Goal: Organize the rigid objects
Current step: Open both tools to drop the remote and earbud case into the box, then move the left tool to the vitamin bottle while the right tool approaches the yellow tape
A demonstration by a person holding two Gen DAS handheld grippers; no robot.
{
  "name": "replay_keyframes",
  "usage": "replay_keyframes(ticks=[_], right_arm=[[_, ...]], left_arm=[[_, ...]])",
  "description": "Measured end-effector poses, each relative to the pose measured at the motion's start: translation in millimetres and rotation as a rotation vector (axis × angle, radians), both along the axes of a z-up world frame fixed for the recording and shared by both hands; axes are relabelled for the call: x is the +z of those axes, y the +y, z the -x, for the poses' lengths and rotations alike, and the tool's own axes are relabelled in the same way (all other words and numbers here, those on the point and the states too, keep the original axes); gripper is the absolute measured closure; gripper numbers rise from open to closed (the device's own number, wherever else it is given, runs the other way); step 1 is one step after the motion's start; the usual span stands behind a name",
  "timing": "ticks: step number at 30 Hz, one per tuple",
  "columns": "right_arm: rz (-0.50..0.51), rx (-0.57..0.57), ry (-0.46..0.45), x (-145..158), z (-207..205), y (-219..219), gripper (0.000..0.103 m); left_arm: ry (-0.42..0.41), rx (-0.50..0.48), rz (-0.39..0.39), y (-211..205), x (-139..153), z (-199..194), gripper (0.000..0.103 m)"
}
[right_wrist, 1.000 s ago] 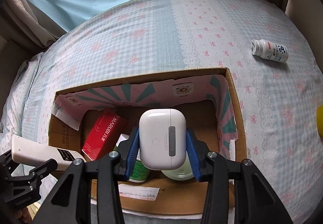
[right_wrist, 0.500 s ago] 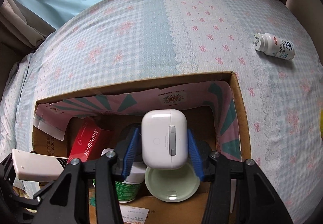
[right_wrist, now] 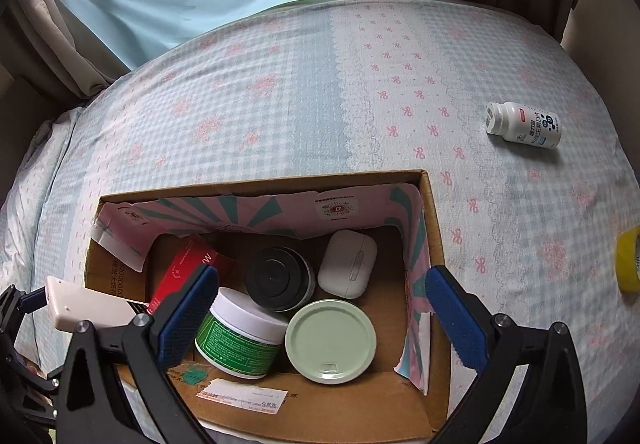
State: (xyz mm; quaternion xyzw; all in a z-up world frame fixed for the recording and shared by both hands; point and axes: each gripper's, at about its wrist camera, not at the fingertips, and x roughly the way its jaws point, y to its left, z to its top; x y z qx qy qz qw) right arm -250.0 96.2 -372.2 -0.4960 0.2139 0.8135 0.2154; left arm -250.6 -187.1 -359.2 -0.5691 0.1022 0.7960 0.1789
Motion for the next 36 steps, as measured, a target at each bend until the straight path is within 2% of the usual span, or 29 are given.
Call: replay_keyframes(ticks=[13,18,22,29,36], right_arm=[[-0.004,0.042,0.037,27.9,-32.1,5.9,0.0],[-0.012,0.047,0.05,40.7,-51.9,15.3,0.0],[-0.012,0.036,0.067,56.7,-71.7,29.1,0.0],[-0.048,-0.001,0.069,95.6,-114.1,64.9,0.0],[-0.105,-0.092,0.032,125.7,-170.0,118.4,0.0]], left_arm=[[0.012,0.098,-0.026,5.2,25.5,-23.4,0.0],[0.034,0.14,-0.028,13.6,46.8,-40.3,0.0],[0.054,0.159,-0.046,30.0,67.8,-39.1,0.0],[0.113,0.113,-0.102,102.2,108.8,-12.0,0.0],[0.124,-0.057,-0.126,220.4,128.3,18.8,0.0]])
